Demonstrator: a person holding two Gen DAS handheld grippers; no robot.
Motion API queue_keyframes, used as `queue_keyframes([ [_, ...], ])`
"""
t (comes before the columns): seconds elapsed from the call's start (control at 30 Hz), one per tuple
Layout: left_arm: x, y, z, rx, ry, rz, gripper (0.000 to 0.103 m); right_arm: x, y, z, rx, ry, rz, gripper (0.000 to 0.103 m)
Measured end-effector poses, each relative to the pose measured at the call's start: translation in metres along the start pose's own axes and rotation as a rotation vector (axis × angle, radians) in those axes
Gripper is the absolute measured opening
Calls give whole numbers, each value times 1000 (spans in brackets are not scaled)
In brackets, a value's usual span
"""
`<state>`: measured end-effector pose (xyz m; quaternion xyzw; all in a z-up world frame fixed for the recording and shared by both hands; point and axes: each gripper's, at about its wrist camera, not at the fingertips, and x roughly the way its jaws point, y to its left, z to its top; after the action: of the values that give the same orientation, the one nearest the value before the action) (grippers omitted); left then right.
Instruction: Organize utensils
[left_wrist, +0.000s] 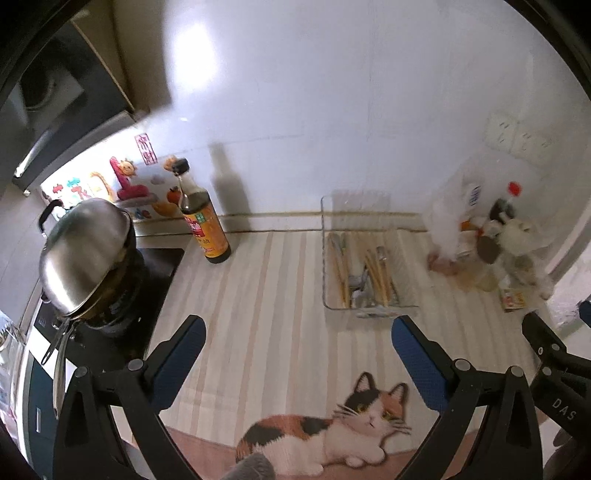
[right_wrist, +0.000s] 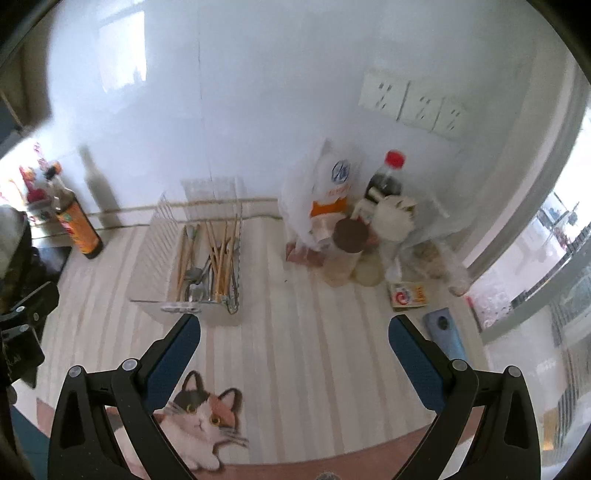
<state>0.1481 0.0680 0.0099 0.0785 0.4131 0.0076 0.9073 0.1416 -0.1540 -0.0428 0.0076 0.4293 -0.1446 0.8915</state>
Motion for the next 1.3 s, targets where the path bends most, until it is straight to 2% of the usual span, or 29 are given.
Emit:
queue_keyframes([
  [0.27, -77, -10, -20, -12, -83, -25, 103, -100, -20, -22, -4, -138, -2, 103],
  [0.57, -121, -5, -34, -17, -127, -32, 103, -163, -28, -42, 8, -211, 5, 103],
  [0.87, -130, -3, -39, -16, -143, -30, 103, -181, -29, -46, 15, -232, 19, 103],
  [1.3, -123, -4, -38, -17, -118, -15, 103, -177, -24, -43, 7, -221, 26, 103],
])
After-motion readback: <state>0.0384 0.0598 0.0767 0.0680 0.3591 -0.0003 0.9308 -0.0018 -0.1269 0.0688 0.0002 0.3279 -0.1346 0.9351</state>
